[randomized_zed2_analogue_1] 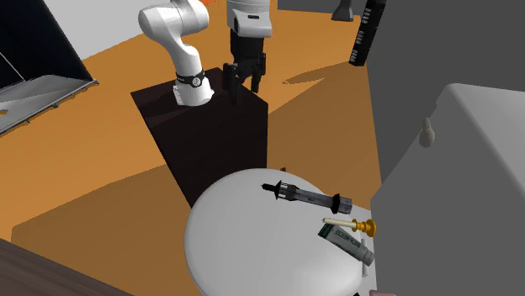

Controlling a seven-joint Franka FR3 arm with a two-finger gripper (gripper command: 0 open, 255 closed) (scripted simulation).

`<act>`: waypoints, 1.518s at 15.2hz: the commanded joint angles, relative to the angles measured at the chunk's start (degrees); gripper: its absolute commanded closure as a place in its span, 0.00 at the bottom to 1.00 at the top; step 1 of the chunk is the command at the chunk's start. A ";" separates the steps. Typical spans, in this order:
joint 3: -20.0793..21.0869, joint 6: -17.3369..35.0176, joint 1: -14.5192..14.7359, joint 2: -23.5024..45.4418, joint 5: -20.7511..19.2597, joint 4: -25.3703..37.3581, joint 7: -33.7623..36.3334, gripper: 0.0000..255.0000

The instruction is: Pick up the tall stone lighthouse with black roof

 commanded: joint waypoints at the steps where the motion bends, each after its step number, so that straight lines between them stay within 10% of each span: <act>1: 0.15 3.12 0.28 4.79 -0.28 1.67 -0.59 0.00; 23: 2.33 14.82 3.18 53.51 -4.65 38.29 -7.38 0.00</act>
